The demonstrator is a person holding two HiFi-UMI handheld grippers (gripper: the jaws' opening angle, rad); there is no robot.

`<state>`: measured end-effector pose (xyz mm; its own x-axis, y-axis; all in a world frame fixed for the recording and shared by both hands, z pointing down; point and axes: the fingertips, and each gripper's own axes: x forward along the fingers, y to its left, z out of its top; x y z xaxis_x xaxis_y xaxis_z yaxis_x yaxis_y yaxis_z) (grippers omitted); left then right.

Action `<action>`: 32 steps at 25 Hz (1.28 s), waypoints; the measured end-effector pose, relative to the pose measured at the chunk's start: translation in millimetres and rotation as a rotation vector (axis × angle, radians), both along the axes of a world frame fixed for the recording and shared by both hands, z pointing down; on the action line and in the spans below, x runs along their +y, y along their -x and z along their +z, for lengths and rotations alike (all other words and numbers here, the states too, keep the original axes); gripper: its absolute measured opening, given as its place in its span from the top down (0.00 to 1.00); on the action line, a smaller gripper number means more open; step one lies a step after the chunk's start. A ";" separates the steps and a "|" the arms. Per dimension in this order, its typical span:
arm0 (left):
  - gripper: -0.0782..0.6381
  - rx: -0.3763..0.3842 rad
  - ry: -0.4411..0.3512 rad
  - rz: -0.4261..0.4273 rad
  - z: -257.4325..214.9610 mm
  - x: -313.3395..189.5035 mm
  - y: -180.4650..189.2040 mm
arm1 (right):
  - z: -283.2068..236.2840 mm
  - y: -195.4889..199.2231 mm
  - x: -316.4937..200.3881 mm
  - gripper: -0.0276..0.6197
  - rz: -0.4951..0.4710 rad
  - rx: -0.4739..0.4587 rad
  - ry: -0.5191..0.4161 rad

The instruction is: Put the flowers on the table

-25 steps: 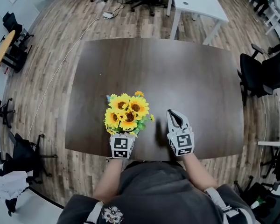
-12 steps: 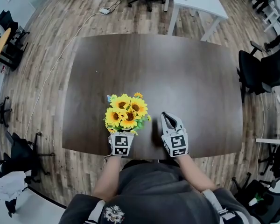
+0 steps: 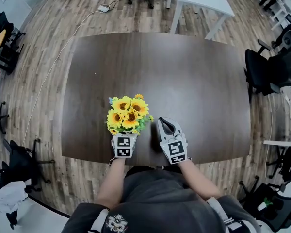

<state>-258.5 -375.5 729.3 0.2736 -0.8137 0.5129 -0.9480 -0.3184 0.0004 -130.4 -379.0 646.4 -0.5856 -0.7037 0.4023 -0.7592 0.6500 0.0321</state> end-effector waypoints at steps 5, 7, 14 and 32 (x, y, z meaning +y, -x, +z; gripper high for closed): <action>0.14 0.001 0.006 -0.010 4.5 0.5 4.7 | 0.9 2.6 -0.8 0.92 0.025 -0.012 0.006; 0.14 0.002 0.009 -0.017 3.3 0.2 5.1 | -2.9 4.6 -2.6 0.92 0.025 -0.019 0.002; 0.14 -0.002 0.010 -0.019 9.4 -1.6 3.2 | -1.1 0.2 -1.4 0.92 0.027 -0.023 0.011; 0.14 -0.008 -0.007 -0.044 -20.4 52.2 13.3 | -16.6 -5.4 7.8 0.92 -0.032 -0.027 -0.026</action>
